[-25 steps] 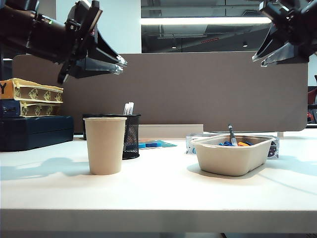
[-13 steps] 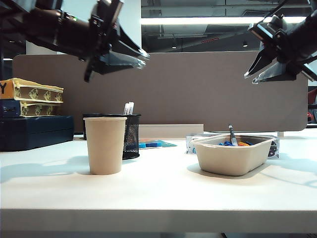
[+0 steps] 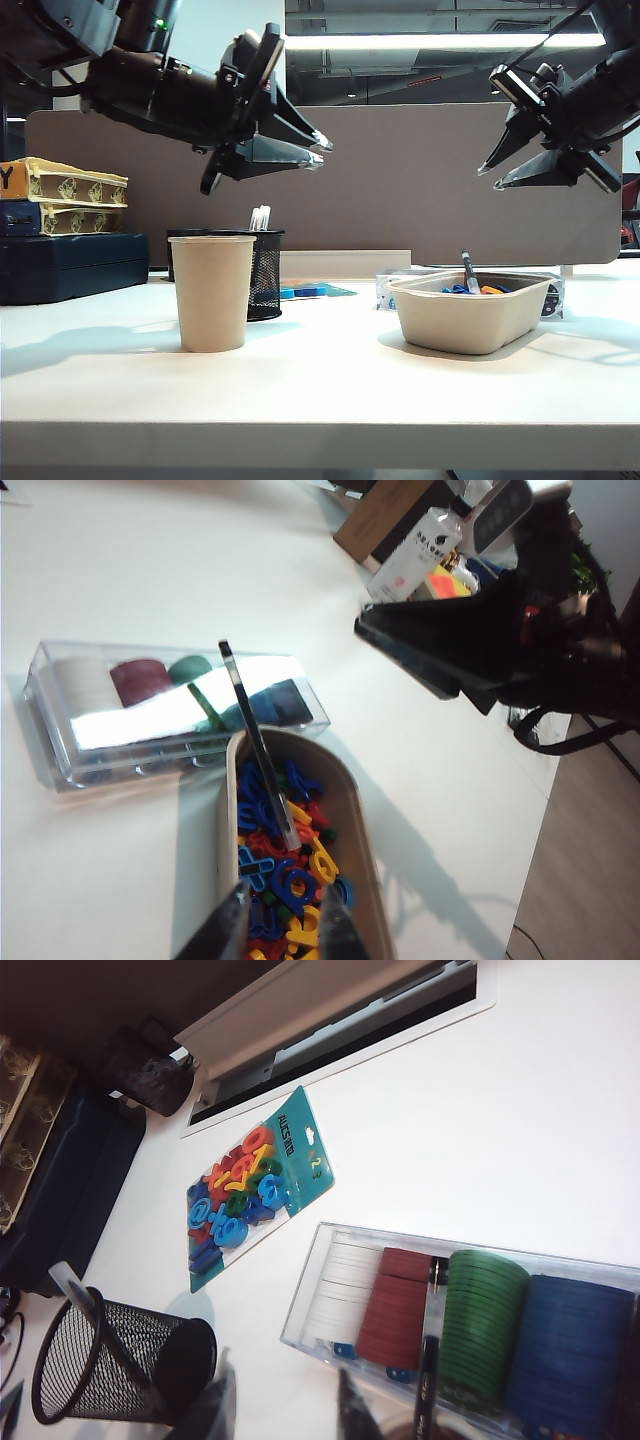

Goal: Pick up one pen and put it in the pen container.

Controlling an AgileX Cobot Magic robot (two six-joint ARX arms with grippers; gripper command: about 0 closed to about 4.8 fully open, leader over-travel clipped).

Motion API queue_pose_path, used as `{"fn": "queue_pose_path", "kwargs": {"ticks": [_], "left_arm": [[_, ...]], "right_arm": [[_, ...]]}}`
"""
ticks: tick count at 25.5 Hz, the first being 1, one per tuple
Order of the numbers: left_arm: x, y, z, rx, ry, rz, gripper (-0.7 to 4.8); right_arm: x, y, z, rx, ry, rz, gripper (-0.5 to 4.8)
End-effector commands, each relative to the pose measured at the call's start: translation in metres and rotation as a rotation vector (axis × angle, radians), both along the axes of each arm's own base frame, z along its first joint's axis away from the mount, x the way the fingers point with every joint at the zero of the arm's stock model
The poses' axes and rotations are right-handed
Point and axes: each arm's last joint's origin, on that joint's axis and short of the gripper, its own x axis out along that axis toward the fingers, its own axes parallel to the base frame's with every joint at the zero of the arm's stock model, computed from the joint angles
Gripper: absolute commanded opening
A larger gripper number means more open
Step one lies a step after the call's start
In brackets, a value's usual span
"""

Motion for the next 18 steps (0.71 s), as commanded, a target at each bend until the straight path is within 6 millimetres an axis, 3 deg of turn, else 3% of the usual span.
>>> {"fn": "queue_pose_path", "kwargs": {"ticks": [1, 10, 18], "left_arm": [[0.004, -0.002, 0.007, -0.013, -0.028, 0.007, 0.89], [0.014, -0.006, 0.013, -0.019, -0.038, 0.006, 0.89], [0.017, -0.008, 0.001, 0.002, 0.008, 0.004, 0.89]], "right_arm": [[0.008, 0.0, 0.005, 0.02, -0.014, 0.001, 1.26], [0.03, 0.01, -0.007, 0.044, 0.044, 0.042, 1.26], [0.039, 0.01, -0.024, 0.041, 0.091, 0.04, 1.26]]}}
